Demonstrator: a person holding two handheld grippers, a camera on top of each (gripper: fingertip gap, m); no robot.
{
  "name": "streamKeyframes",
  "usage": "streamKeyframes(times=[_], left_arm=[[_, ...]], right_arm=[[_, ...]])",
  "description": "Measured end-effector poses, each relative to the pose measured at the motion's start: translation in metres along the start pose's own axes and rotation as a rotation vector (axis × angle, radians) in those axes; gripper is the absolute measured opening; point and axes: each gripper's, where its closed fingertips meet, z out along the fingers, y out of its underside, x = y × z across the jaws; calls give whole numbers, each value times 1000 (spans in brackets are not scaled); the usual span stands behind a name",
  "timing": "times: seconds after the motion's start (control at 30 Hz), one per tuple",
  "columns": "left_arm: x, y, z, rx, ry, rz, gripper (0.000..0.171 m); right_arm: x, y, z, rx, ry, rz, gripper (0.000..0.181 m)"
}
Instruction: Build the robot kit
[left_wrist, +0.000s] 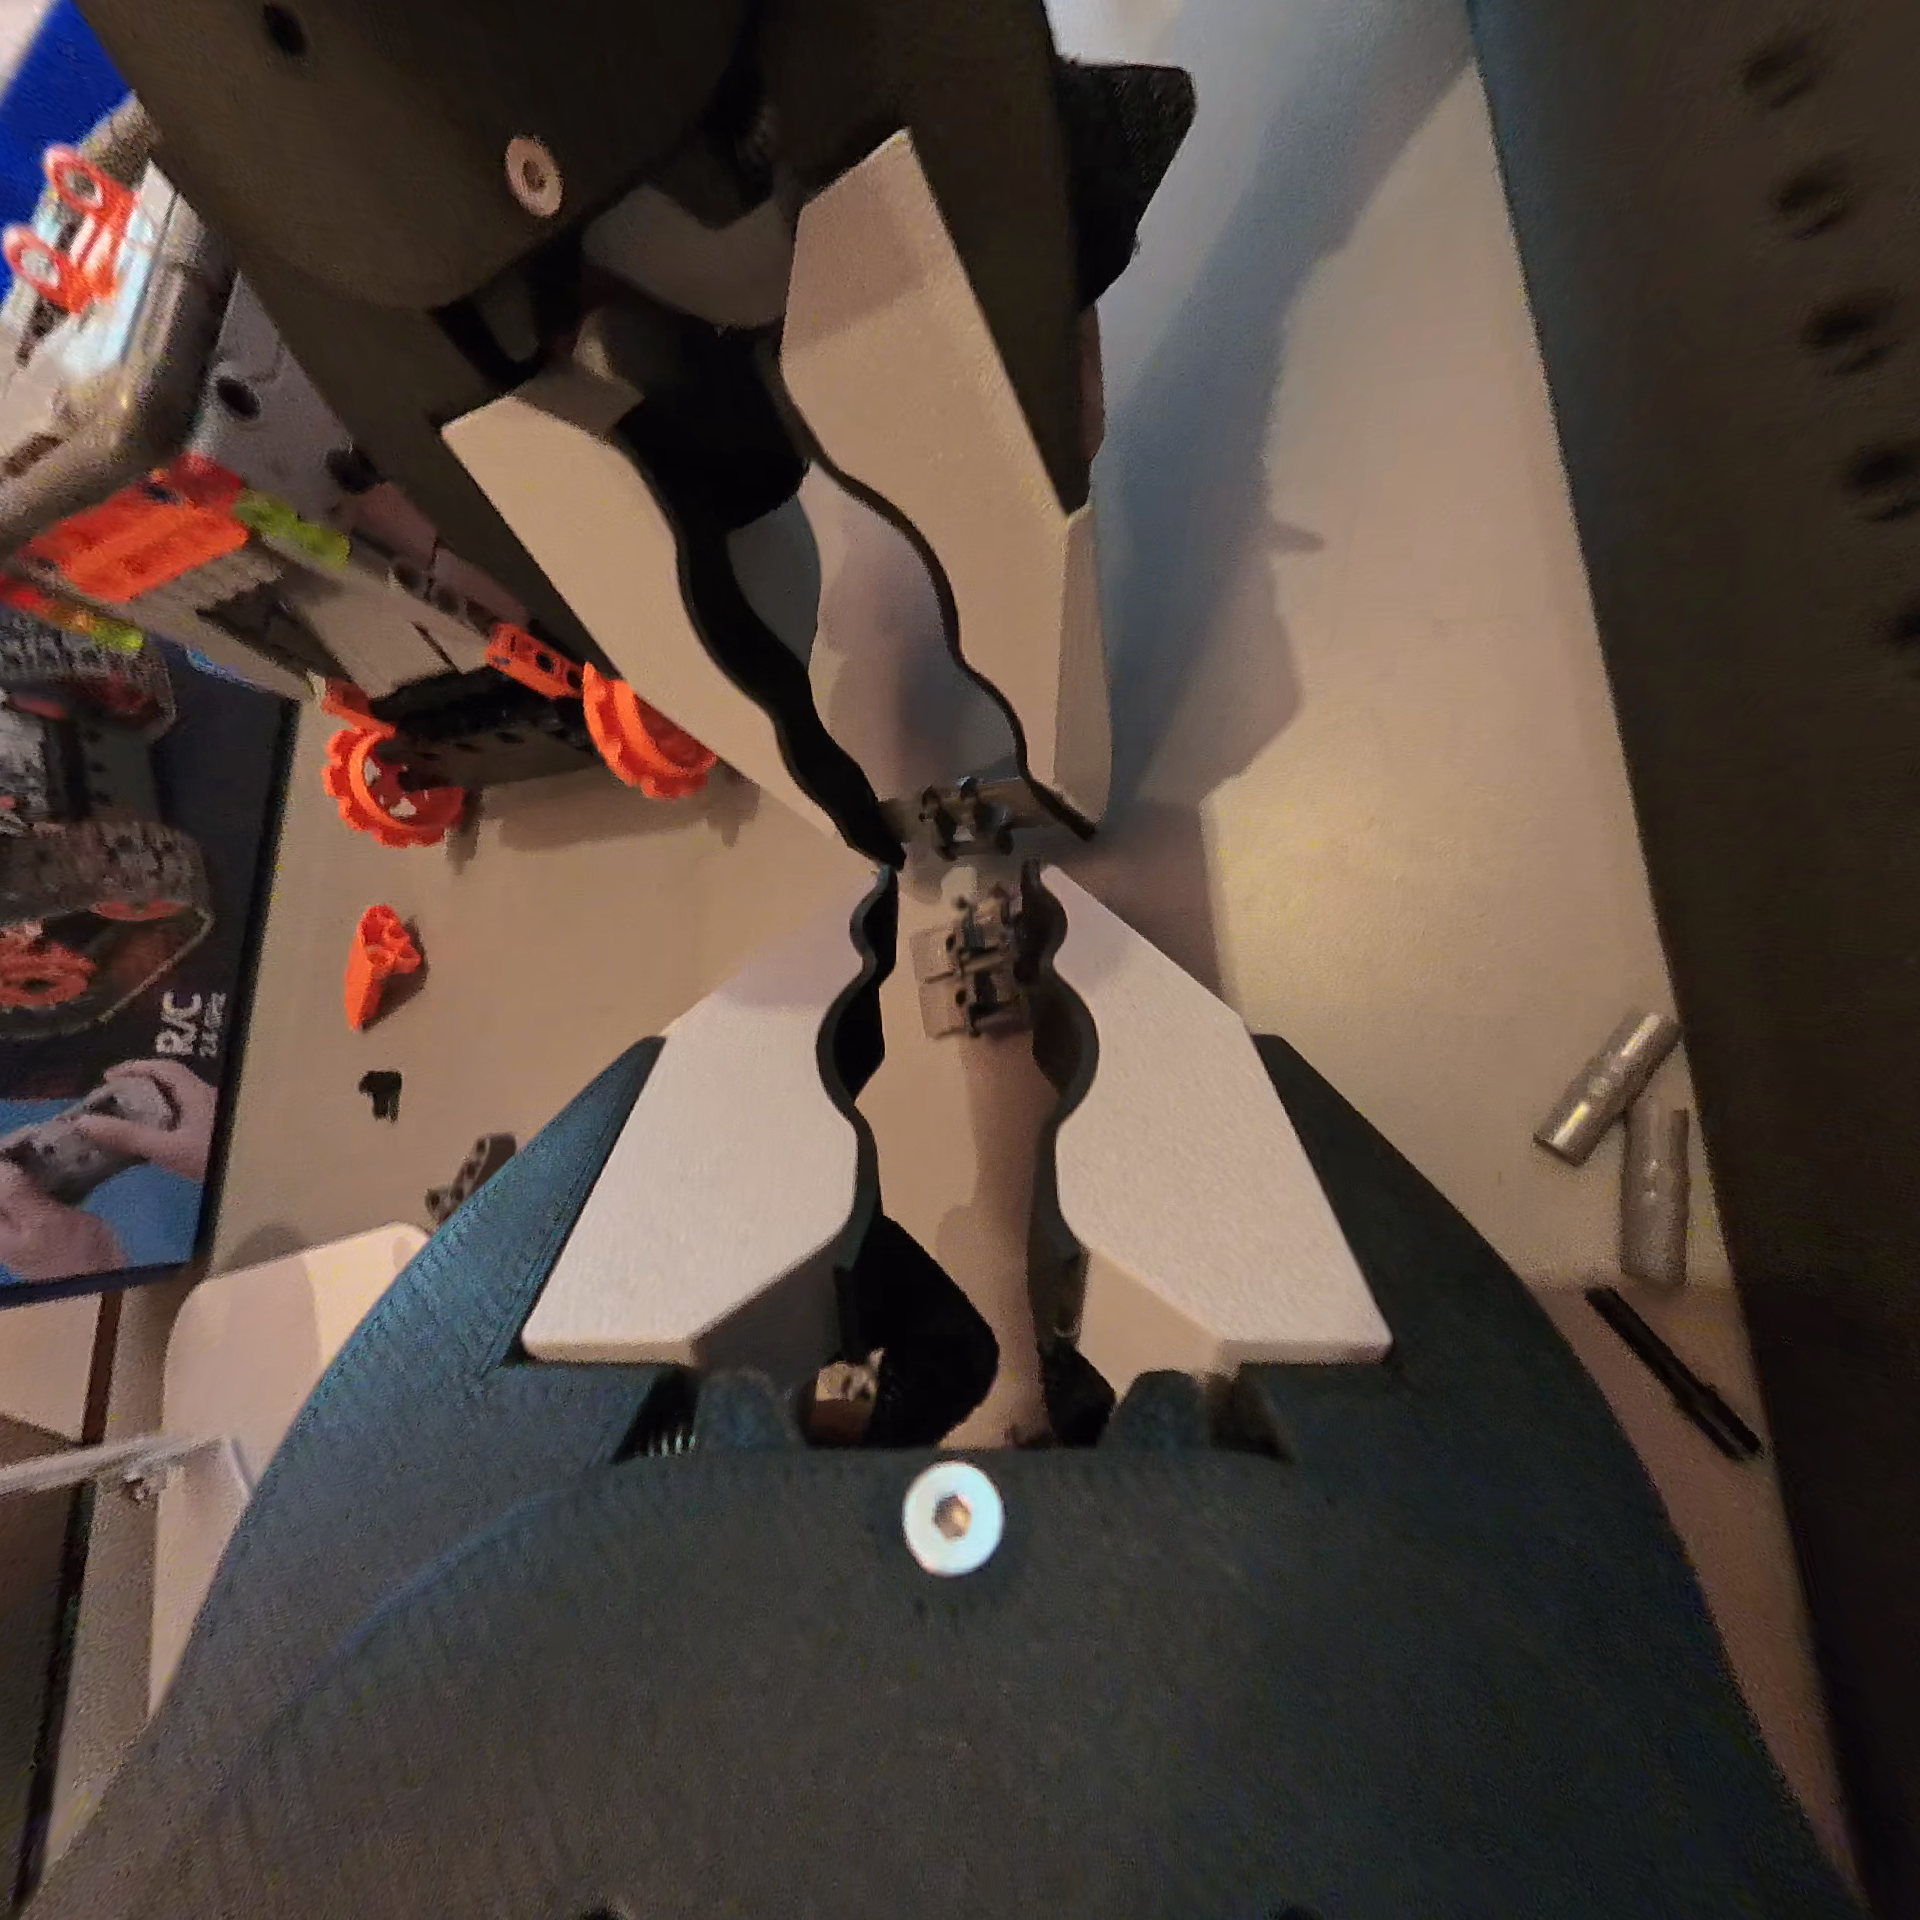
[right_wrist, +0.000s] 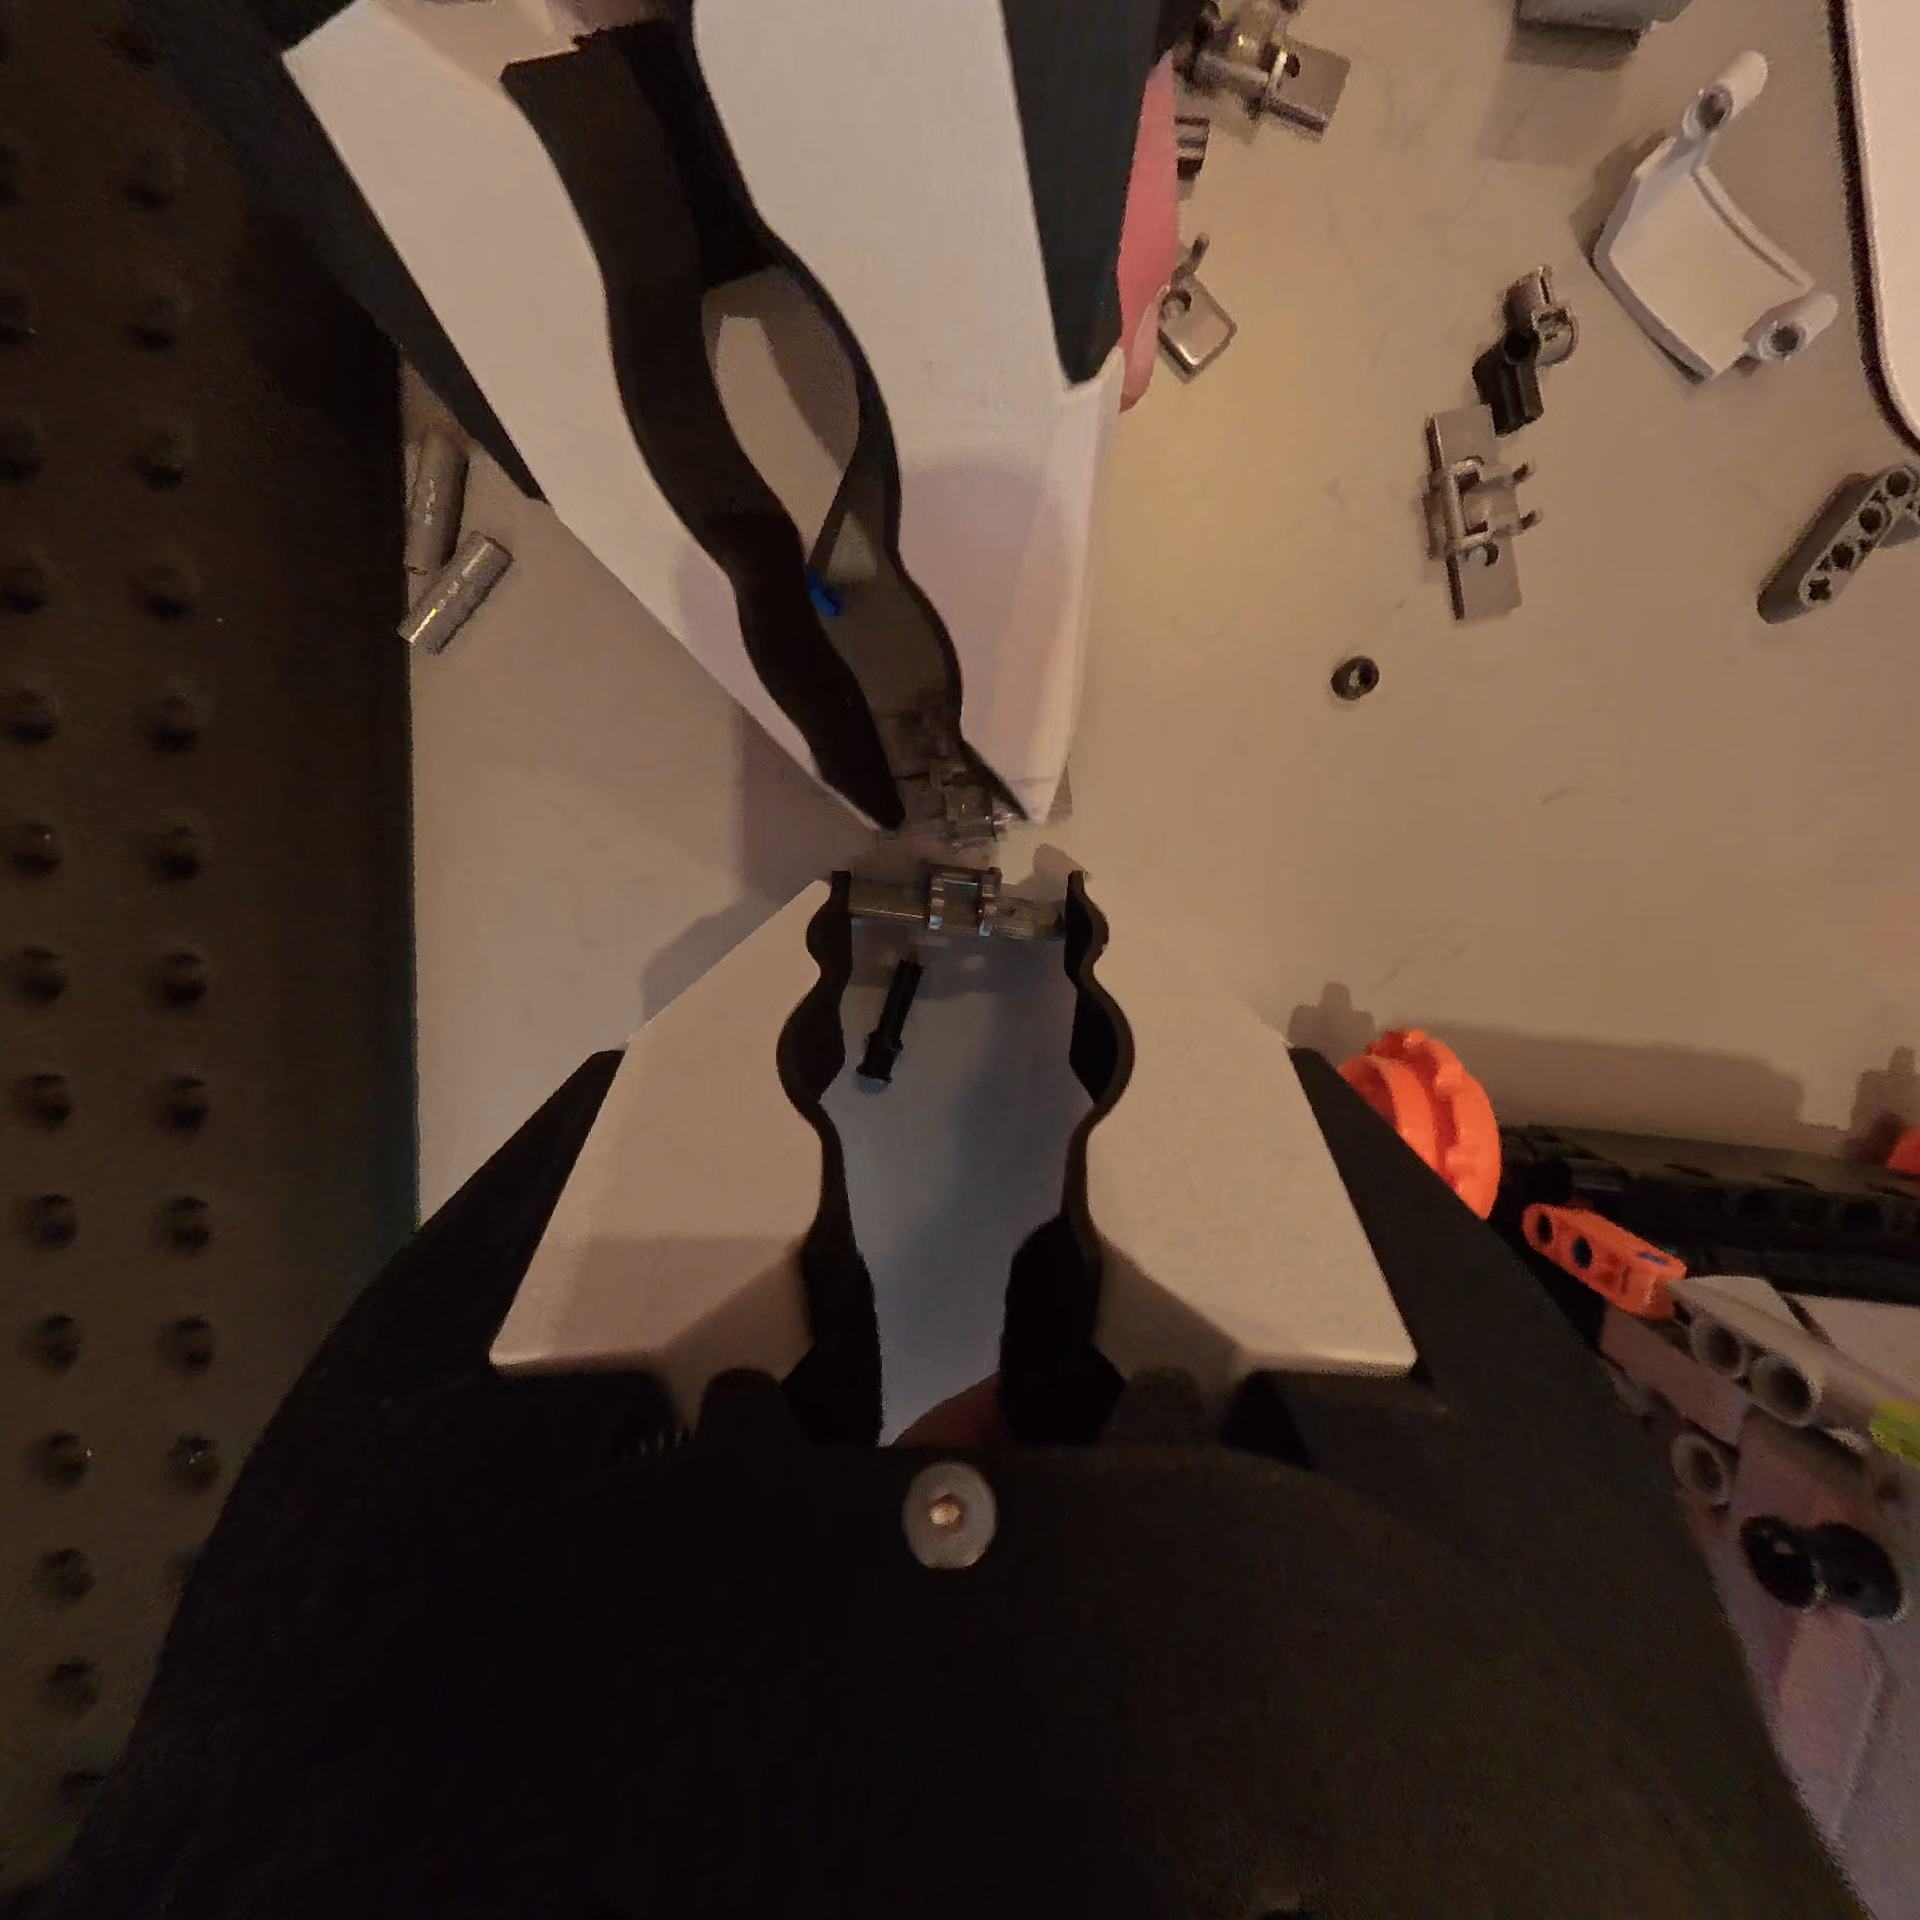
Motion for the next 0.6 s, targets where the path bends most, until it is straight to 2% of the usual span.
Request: streamKeyframes(times=[0.17,0.2,0.43,0.6], left_arm=[[3,18,-1,-84,30,-54,22],[5,18,0,-82,39,-56,16],[11,16,2,-52,102,-71,4],[12,17,1,-43,119,-48,4]], right_arm=[[3,-5,2,-16,-22,-42,39],[2,-6,4,-24,-32,-54,39],[1,-7,7,-48,-54,-96,39],[1,-4,8,-81,-95,-120,39]])
